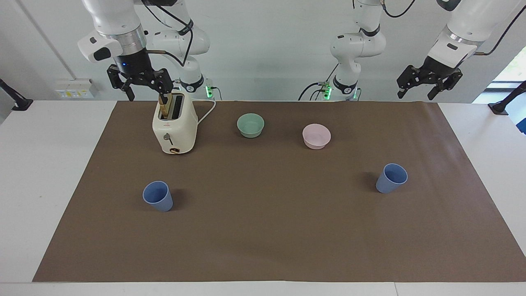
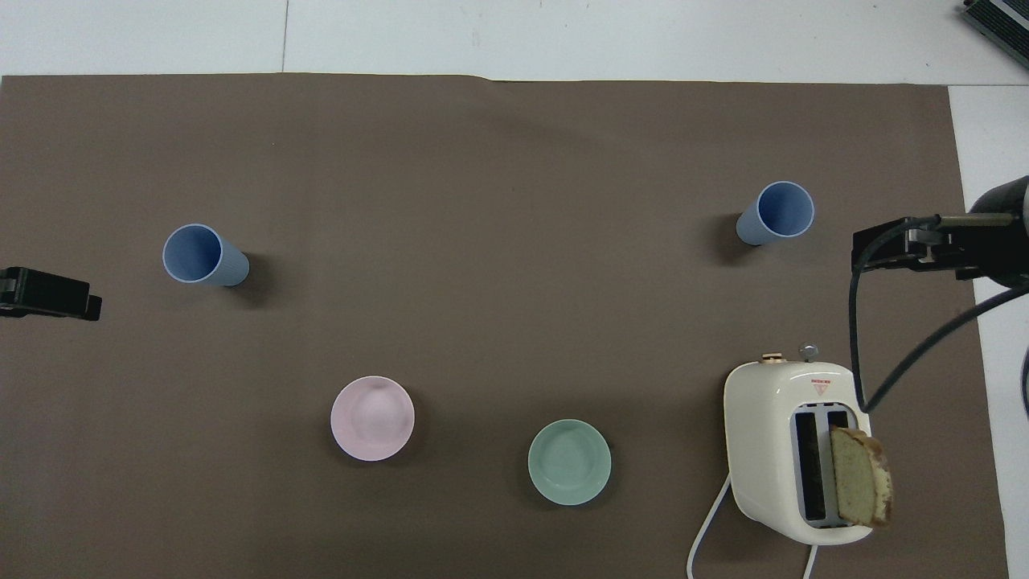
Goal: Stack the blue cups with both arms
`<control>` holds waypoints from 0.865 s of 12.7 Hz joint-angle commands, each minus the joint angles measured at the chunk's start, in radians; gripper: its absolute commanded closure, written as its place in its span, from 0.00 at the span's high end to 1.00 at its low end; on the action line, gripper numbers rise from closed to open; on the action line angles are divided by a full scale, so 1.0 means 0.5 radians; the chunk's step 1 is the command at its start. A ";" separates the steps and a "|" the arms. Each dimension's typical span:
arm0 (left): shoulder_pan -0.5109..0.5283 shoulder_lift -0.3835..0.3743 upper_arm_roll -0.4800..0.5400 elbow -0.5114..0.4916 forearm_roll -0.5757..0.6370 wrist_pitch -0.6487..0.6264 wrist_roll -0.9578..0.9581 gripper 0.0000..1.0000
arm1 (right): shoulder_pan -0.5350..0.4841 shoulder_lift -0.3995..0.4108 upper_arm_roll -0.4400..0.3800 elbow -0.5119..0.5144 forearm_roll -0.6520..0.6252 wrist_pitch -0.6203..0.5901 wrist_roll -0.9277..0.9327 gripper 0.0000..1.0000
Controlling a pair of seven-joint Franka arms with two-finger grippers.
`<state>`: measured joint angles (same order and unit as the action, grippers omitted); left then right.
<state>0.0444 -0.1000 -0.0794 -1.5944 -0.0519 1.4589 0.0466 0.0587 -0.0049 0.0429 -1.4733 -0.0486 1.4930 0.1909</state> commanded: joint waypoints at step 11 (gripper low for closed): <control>0.006 -0.027 0.002 -0.014 -0.007 -0.009 0.039 1.00 | -0.025 -0.033 0.000 -0.042 0.057 0.017 -0.041 1.00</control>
<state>0.0444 -0.1004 -0.0790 -1.5944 -0.0519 1.4576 0.0528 0.0587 -0.0049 0.0429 -1.4733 -0.0484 1.4931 0.1909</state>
